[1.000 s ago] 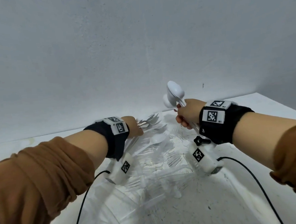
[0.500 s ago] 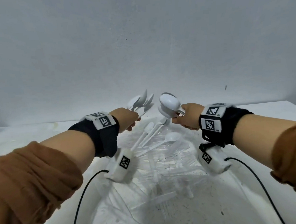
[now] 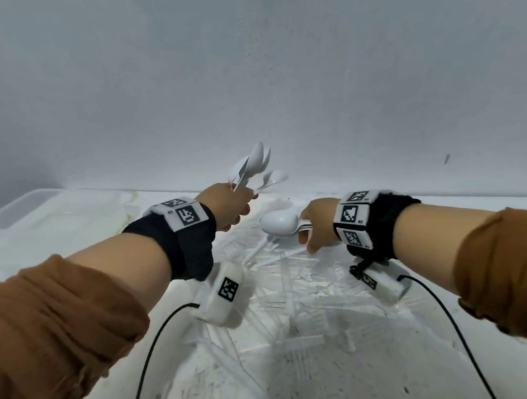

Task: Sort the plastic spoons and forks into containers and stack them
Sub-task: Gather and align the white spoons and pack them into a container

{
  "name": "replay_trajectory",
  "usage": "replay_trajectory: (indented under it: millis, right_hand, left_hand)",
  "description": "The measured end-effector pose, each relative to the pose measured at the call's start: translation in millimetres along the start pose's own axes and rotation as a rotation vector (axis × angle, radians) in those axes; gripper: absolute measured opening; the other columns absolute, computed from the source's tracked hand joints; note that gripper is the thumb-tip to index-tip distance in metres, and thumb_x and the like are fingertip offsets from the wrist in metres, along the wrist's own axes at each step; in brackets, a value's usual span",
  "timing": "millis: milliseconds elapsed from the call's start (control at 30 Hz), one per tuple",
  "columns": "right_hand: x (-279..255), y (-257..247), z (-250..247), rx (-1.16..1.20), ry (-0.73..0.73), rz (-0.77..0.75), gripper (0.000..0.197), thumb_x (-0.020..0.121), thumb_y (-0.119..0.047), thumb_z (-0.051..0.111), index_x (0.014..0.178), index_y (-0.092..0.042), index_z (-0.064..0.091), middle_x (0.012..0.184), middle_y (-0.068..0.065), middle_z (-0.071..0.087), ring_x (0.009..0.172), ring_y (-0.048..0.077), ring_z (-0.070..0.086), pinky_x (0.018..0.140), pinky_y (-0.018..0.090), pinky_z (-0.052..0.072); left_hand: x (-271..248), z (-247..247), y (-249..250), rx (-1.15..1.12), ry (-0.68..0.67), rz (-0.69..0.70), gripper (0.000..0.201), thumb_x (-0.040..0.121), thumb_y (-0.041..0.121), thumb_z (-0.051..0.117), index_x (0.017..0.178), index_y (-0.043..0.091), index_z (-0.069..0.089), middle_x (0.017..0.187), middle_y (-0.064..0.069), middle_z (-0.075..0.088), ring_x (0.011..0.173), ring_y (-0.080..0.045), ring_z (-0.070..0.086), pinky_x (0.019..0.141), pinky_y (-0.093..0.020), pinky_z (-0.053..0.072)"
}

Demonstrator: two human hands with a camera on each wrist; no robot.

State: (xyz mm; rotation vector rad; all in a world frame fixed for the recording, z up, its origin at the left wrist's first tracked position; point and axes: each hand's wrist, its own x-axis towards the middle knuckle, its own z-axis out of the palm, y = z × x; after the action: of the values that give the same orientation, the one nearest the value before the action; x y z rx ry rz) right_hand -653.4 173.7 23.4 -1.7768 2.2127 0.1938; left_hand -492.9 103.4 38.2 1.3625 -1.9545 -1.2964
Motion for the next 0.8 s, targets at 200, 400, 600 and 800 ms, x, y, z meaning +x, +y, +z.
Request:
replay_trajectory:
  millis: [200, 400, 600, 800]
  right_hand:
    - [7, -2, -1, -0.088, -0.028, -0.078, 0.018, 0.079, -0.023, 0.072, 0.096, -0.02, 0.067, 0.087, -0.001, 0.061, 0.079, 0.017, 0.055, 0.056, 0.02, 0.037]
    - [11, -2, -4, -0.17, 0.034, -0.083, 0.02, 0.085, -0.021, 0.06, 0.101, -0.011, 0.066, 0.082, 0.003, 0.056, 0.074, 0.02, 0.051, 0.066, 0.024, 0.037]
    - [0, 0, -15, -0.245, 0.115, -0.035, 0.012, 0.087, -0.021, 0.051, 0.083, -0.011, 0.057, 0.062, 0.003, 0.05, 0.067, 0.023, 0.05, 0.054, 0.023, 0.035]
    - [-20, 2, -35, -0.042, 0.234, 0.075, 0.02, 0.087, -0.018, 0.053, 0.068, -0.013, 0.053, 0.058, -0.004, 0.049, 0.055, 0.016, 0.047, 0.047, 0.02, 0.031]
  left_hand:
    - [-6, -8, -8, 0.003, -0.006, 0.036, 0.018, 0.095, 0.028, 0.046, 0.09, 0.02, 0.062, 0.059, 0.007, 0.05, 0.045, -0.008, 0.04, 0.042, -0.016, 0.028]
    - [-12, -15, -11, -0.093, 0.033, 0.018, 0.017, 0.097, 0.017, 0.045, 0.084, 0.015, 0.056, 0.061, 0.005, 0.058, 0.04, -0.003, 0.051, 0.047, -0.018, 0.034]
    - [-27, -14, -7, -0.144, 0.007, 0.009, 0.02, 0.095, 0.0, 0.037, 0.088, 0.012, 0.053, 0.065, 0.0, 0.055, 0.047, -0.009, 0.048, 0.043, -0.018, 0.038]
    - [-39, -10, 0, -0.129, 0.04, 0.059, 0.012, 0.097, 0.017, 0.042, 0.099, 0.013, 0.053, 0.066, 0.002, 0.051, 0.044, -0.009, 0.036, 0.037, -0.014, 0.028]
